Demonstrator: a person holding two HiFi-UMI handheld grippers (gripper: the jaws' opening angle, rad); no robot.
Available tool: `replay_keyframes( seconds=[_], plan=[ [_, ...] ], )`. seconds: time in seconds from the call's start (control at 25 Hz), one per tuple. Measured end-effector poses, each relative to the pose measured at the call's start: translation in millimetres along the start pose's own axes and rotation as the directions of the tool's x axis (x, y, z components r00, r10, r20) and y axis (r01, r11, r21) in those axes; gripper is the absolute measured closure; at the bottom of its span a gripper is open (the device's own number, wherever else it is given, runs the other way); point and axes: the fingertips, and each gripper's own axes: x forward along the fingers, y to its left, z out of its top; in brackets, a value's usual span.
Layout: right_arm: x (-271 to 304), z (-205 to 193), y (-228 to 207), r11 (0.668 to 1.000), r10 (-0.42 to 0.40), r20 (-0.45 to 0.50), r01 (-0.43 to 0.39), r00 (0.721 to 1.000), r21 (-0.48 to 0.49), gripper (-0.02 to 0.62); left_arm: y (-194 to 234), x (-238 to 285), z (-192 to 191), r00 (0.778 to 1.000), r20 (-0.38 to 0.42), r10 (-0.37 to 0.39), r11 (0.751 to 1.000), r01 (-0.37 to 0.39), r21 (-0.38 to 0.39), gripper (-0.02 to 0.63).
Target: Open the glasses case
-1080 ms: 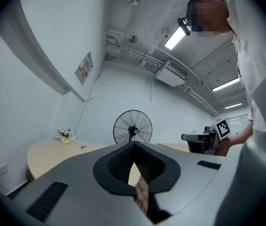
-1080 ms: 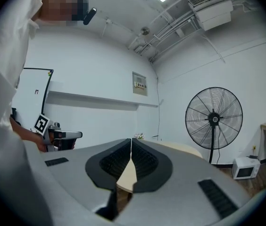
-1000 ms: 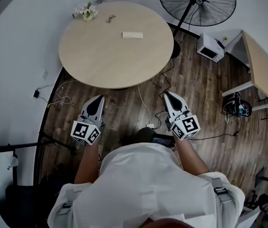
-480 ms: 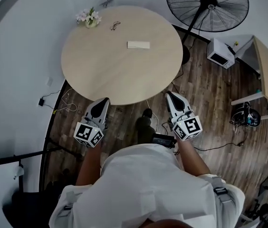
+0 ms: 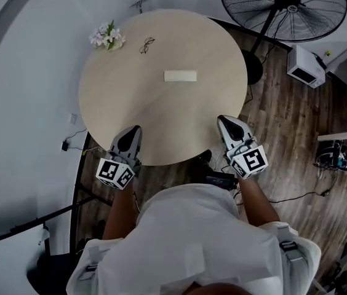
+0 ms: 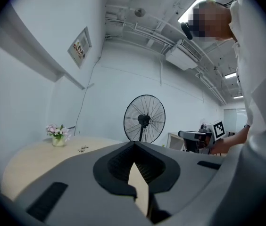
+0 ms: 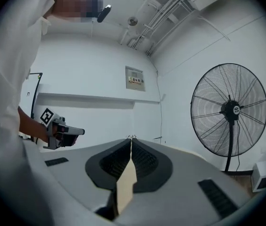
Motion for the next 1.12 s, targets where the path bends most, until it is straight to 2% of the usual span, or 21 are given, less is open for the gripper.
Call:
replay_keyframes(
  seconds=[0.2,0.28,0.4,0.52,0.68,0.8,0.92,0.96,1.04,1.12],
  plan=[
    [56.3,-4.7,-59.8,0.996,0.077,-0.022,-0.078,0.997,-0.047,0.569,34.1,75.4,5.0,0.998,-0.050,0.049,0.999,-0.049,-0.011,0.594],
    [79.5,-11.7,-81.3,0.995,0.089,-0.031,-0.090,0.996,-0.035,0.569,48.4,100.9,4.7,0.997,-0.061,0.055,0.998,-0.055,0.003,0.594],
    [99.9,-31.1,-91.7,0.994,0.105,-0.057,-0.103,0.993,0.042,0.569,59.7,114.4,-12.6,0.992,-0.109,0.066,0.998,-0.067,-0.008,0.594],
    [124.5,-52.4,-95.3,0.993,0.114,-0.074,-0.113,0.991,0.017,0.569,75.6,130.3,-37.0,0.988,-0.134,0.070,0.997,-0.072,-0.011,0.594],
    [155.5,-83.4,-105.9,0.995,0.100,-0.195,-0.102,0.976,-0.004,0.568,99.3,163.4,-59.2,0.984,-0.169,0.062,0.998,-0.056,0.038,0.594],
    [164.2,-101.7,-110.2,0.993,0.087,-0.269,-0.104,0.959,-0.052,0.568,108.8,181.5,-79.9,0.968,-0.244,0.058,0.990,-0.024,0.142,0.594],
    [180.2,-117.8,-113.8,0.984,0.067,-0.282,-0.110,0.957,-0.141,0.566,119.1,194.9,-107.9,0.927,-0.369,0.066,0.955,0.049,0.292,0.594],
    [187.2,-123.6,-113.6,0.975,0.065,-0.278,-0.121,0.958,-0.187,0.561,121.5,200.7,-115.1,0.919,-0.388,0.066,0.941,0.072,0.330,0.594],
    [202.9,-138.6,-112.6,0.949,0.067,-0.283,-0.149,0.957,-0.279,0.535,125.7,215.1,-124.9,0.922,-0.383,0.054,0.907,0.115,0.404,0.594],
    [216.6,-159.9,-113.3,0.925,0.056,-0.323,-0.171,0.945,-0.339,0.505,129.7,229.2,-133.4,0.928,-0.370,0.031,0.850,0.170,0.498,0.594]
  ],
)
